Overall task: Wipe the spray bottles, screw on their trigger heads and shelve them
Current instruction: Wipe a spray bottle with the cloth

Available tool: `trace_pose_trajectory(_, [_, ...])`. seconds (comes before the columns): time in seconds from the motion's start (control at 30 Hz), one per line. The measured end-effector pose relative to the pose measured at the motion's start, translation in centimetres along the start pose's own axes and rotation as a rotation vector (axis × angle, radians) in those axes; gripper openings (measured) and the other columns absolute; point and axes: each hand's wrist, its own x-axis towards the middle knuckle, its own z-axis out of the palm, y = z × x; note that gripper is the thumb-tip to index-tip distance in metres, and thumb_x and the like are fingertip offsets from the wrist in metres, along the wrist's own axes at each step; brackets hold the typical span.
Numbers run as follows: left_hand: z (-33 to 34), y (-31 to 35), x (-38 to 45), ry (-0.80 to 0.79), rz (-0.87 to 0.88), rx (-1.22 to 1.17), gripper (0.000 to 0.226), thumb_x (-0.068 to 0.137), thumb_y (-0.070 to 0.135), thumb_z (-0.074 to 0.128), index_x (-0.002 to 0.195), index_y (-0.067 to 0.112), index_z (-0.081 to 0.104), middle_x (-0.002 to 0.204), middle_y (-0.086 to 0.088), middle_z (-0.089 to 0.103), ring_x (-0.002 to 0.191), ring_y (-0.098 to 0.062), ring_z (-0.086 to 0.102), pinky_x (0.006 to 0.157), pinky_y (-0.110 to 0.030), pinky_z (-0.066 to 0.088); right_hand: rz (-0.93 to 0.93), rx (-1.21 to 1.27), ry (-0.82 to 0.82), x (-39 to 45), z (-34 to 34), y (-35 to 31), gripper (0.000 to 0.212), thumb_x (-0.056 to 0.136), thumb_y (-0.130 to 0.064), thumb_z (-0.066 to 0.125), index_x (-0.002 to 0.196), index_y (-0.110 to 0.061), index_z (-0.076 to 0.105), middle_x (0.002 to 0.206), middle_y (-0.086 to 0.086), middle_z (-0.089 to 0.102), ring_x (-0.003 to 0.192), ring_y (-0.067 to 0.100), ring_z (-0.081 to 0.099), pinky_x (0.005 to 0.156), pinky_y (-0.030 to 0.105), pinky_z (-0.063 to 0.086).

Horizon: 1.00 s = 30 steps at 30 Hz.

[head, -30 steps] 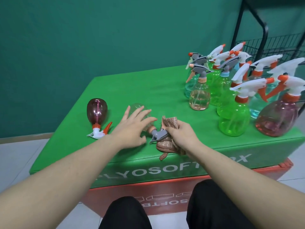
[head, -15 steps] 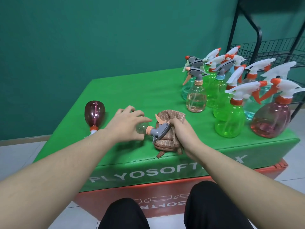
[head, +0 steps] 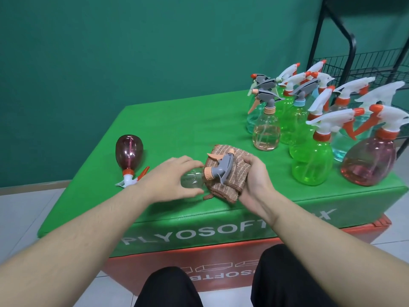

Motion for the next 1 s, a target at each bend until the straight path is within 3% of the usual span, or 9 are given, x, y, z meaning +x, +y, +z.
trace_pose_trajectory(0.17, [0.2, -0.9, 0.4, -0.049, 0.024, 0.076, 0.081, 0.086, 0.056, 0.072, 0.154, 0.031, 0.036, 0.142, 0.006, 0.05, 0.123, -0.015, 0.05, 0.111, -0.037, 0.042, 0.019, 0.071, -0.024, 1.2, 1.0, 0.2, 0.059, 0.105, -0.038, 0.021, 0.126, -0.002, 0.063, 0.115, 0.025, 0.071, 0.118, 0.038, 0.064, 0.104, 0.057, 0.047])
trace_pose_trajectory(0.37, [0.5, -1.0, 0.4, 0.005, 0.039, 0.064, 0.08, 0.086, 0.055, 0.072, 0.153, 0.028, 0.037, 0.142, 0.005, 0.052, 0.125, -0.017, 0.051, 0.111, -0.033, 0.04, 0.093, 0.135, -0.009, 2.1, 2.4, 0.2, 0.058, 0.102, -0.043, 0.032, 0.125, 0.0, 0.062, 0.116, 0.031, 0.068, 0.11, 0.041, 0.066, 0.096, 0.057, 0.052])
trace_pose_trajectory(0.47, [0.6, -1.2, 0.4, 0.011, 0.034, 0.04, 0.081, 0.085, 0.056, 0.074, 0.153, 0.03, 0.038, 0.141, 0.004, 0.053, 0.124, -0.018, 0.052, 0.109, -0.035, 0.041, 0.105, 0.153, -0.011, 2.4, 2.5, -0.1, 0.056, 0.101, -0.041, 0.032, 0.127, 0.0, 0.06, 0.116, 0.031, 0.068, 0.111, 0.042, 0.065, 0.1, 0.059, 0.049])
trace_pose_trajectory(0.6, [0.3, -1.3, 0.8, 0.016, -0.028, -0.043, 0.085, 0.084, 0.055, 0.078, 0.156, 0.035, 0.037, 0.141, 0.004, 0.053, 0.125, -0.017, 0.054, 0.107, -0.035, 0.043, 0.043, 0.162, -0.039, 2.0, 2.3, -0.4, 0.059, 0.105, -0.036, 0.019, 0.124, 0.0, 0.062, 0.113, 0.028, 0.07, 0.117, 0.04, 0.063, 0.104, 0.057, 0.046])
trace_pose_trajectory(0.77, [0.1, -1.2, 1.5, 0.012, -0.088, -0.064, 0.084, 0.082, 0.056, 0.079, 0.153, 0.036, 0.039, 0.141, 0.004, 0.054, 0.123, -0.019, 0.056, 0.107, -0.036, 0.045, -0.031, 0.159, -0.022, 1.2, 1.2, -0.7, 0.057, 0.107, -0.033, 0.016, 0.123, -0.004, 0.063, 0.114, 0.024, 0.072, 0.115, 0.038, 0.065, 0.098, 0.053, 0.051])
trace_pose_trajectory(1.0, [0.3, -1.3, 1.9, 0.061, -0.174, -0.11, 0.082, 0.082, 0.06, 0.077, 0.151, 0.036, 0.04, 0.135, 0.0, 0.058, 0.118, -0.019, 0.057, 0.1, -0.033, 0.047, -0.069, 0.137, -0.048, 0.3, 1.2, -0.3, 0.053, 0.108, -0.036, 0.018, 0.127, -0.01, 0.06, 0.116, 0.02, 0.072, 0.124, 0.039, 0.059, 0.107, 0.062, 0.043])
